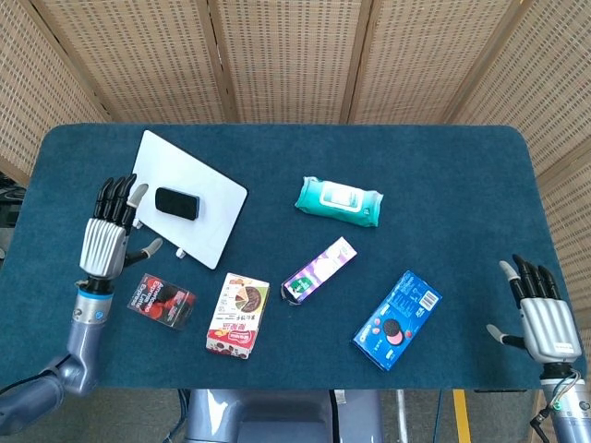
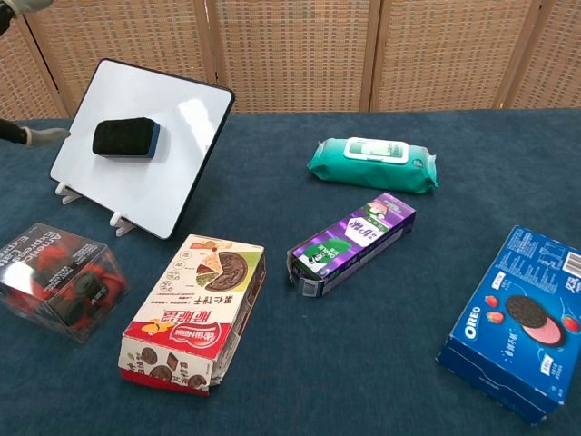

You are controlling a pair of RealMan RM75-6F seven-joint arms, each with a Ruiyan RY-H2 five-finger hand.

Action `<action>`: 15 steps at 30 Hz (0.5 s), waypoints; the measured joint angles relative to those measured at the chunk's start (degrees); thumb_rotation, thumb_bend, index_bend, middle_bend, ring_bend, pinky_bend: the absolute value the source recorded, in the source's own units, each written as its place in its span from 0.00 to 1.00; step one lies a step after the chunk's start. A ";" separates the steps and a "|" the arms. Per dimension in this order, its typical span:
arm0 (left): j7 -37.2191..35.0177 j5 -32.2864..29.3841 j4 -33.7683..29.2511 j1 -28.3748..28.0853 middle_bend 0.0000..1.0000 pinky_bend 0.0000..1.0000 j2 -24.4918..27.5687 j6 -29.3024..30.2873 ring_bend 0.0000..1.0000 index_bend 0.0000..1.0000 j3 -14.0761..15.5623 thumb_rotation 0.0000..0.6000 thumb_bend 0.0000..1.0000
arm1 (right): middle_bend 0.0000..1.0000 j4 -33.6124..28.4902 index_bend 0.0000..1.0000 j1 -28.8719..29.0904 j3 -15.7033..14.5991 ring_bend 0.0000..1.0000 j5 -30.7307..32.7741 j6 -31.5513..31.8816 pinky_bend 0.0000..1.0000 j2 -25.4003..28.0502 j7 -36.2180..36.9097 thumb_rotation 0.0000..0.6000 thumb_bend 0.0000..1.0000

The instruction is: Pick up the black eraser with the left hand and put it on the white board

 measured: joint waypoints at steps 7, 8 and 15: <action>15.51 -1.79 -32.24 7.45 0.00 0.00 14.87 -0.90 0.00 0.00 5.33 1.00 0.04 | 0.00 -1.30 0.03 0.01 -0.69 0.00 -0.32 -0.72 0.00 1.08 -0.99 1.00 0.03; 17.63 -2.27 -36.24 8.68 0.00 0.00 17.05 -1.24 0.00 0.00 6.11 1.00 0.04 | 0.00 -1.39 0.02 0.01 -0.71 0.00 -0.35 -0.70 0.00 1.09 -1.25 1.00 0.03; 24.77 -4.12 -42.47 15.49 0.00 0.00 22.79 -2.91 0.00 0.00 9.32 1.00 0.05 | 0.00 -1.52 0.02 0.09 -0.71 0.00 -0.27 -0.68 0.00 0.74 -2.46 1.00 0.03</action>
